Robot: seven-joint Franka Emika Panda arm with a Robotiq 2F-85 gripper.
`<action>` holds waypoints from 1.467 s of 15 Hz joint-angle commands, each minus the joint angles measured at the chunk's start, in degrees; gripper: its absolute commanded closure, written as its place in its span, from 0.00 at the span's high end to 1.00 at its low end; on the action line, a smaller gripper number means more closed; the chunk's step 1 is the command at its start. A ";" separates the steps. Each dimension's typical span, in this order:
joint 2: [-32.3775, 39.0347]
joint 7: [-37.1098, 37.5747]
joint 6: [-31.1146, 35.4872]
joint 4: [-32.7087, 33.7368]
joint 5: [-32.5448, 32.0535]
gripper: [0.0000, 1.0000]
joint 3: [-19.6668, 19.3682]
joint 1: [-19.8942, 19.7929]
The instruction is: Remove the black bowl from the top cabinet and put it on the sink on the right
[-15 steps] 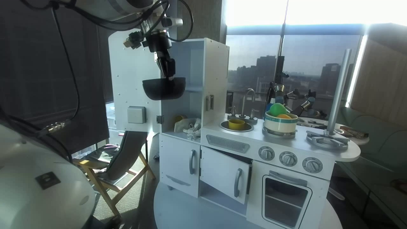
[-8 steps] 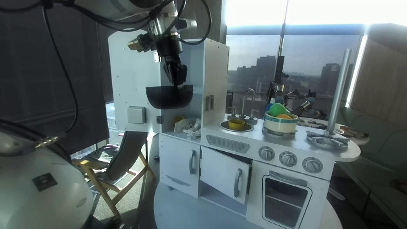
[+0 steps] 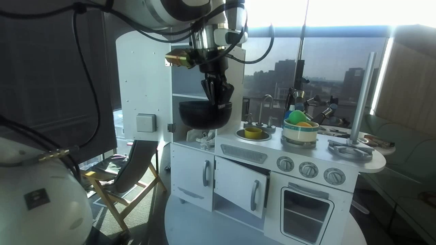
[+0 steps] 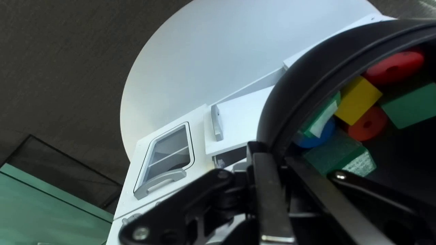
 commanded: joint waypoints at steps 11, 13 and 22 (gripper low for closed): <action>26.31 -2.89 29.02 10.54 4.02 0.08 0.86 0.39; 30.12 -3.53 30.31 12.79 4.87 0.09 0.24 0.26; 43.87 -5.04 30.45 26.02 5.26 0.09 -0.30 0.54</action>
